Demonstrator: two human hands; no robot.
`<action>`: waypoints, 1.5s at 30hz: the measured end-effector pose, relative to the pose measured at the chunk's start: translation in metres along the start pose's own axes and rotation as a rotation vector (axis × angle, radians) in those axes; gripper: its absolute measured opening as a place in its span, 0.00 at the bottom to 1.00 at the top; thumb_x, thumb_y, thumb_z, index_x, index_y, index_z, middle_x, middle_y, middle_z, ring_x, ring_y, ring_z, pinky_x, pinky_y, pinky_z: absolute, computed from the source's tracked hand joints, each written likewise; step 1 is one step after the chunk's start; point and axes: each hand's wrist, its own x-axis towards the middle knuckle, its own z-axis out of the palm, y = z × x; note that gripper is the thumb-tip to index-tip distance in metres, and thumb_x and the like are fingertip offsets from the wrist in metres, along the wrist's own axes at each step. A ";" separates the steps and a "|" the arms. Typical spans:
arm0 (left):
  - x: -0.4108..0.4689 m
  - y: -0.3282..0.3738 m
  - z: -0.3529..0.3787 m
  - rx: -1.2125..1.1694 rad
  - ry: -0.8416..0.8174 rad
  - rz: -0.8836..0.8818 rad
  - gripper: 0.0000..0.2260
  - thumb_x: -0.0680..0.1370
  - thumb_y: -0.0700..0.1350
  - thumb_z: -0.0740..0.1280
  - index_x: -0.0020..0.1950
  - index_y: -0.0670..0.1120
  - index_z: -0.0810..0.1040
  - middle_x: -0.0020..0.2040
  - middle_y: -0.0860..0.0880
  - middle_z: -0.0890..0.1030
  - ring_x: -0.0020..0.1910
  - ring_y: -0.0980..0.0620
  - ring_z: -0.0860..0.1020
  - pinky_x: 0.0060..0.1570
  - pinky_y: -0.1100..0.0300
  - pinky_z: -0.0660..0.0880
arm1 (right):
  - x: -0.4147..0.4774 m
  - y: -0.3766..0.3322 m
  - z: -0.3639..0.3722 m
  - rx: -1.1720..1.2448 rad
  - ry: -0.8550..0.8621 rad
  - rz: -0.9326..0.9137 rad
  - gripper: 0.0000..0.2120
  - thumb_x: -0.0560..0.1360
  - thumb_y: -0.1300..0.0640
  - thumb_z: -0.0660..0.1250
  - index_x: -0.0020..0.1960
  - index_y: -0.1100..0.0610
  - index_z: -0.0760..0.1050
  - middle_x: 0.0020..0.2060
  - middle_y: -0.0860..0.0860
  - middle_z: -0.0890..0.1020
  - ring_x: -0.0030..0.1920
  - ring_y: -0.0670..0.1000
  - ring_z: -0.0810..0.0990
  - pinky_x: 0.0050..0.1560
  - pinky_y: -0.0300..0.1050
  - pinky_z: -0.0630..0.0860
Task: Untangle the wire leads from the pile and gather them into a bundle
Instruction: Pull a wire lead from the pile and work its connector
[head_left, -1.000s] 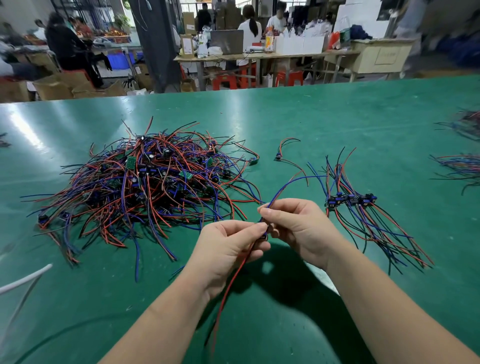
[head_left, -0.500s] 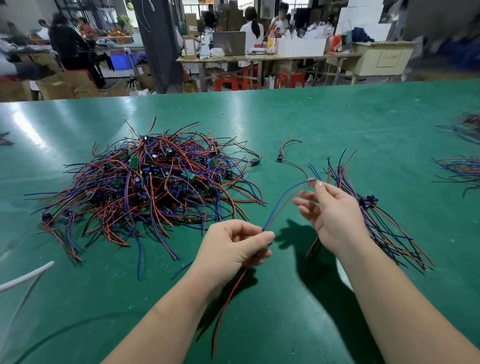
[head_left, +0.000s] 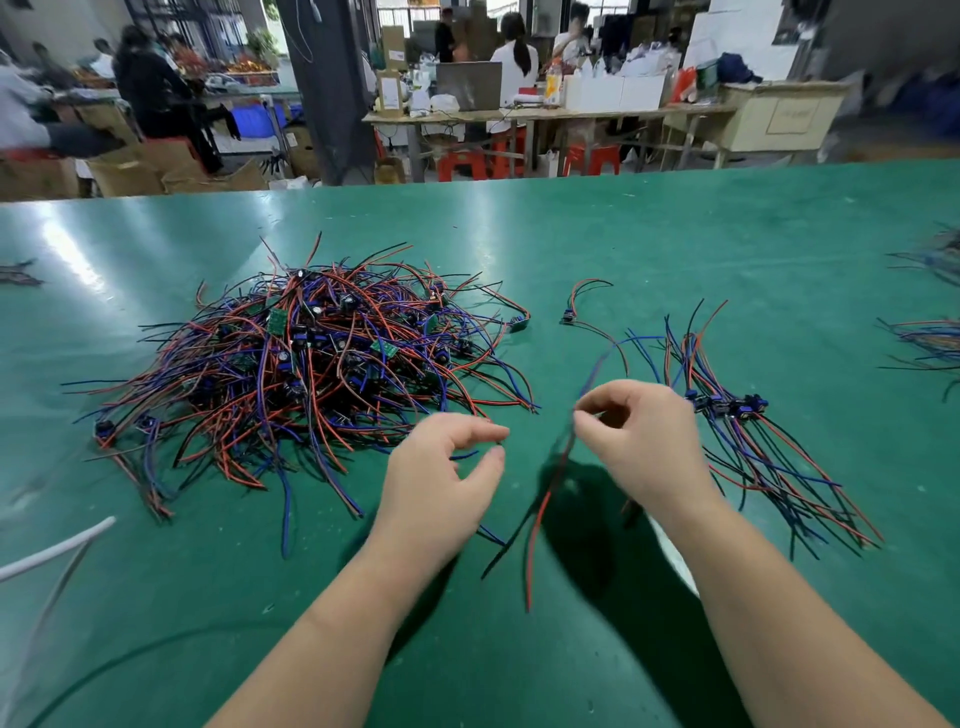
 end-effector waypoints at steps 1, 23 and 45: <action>0.001 -0.001 -0.003 0.154 0.100 0.068 0.08 0.72 0.40 0.71 0.48 0.52 0.83 0.48 0.55 0.78 0.48 0.57 0.74 0.50 0.63 0.68 | 0.004 0.004 -0.004 -0.134 0.032 -0.007 0.04 0.69 0.63 0.69 0.38 0.58 0.82 0.33 0.50 0.83 0.35 0.46 0.80 0.44 0.39 0.76; 0.008 -0.002 -0.014 0.064 0.144 0.205 0.11 0.73 0.38 0.71 0.55 0.45 0.82 0.52 0.53 0.80 0.54 0.61 0.76 0.56 0.75 0.66 | 0.001 -0.009 -0.007 0.346 -0.186 0.168 0.08 0.78 0.58 0.64 0.44 0.54 0.81 0.38 0.52 0.85 0.34 0.47 0.81 0.37 0.37 0.72; 0.007 0.012 -0.006 -0.526 0.014 -0.157 0.10 0.80 0.43 0.62 0.60 0.49 0.75 0.46 0.55 0.84 0.38 0.62 0.80 0.37 0.72 0.73 | -0.006 -0.025 -0.011 1.263 -0.407 0.436 0.09 0.65 0.63 0.67 0.38 0.54 0.85 0.38 0.53 0.86 0.34 0.45 0.83 0.34 0.33 0.78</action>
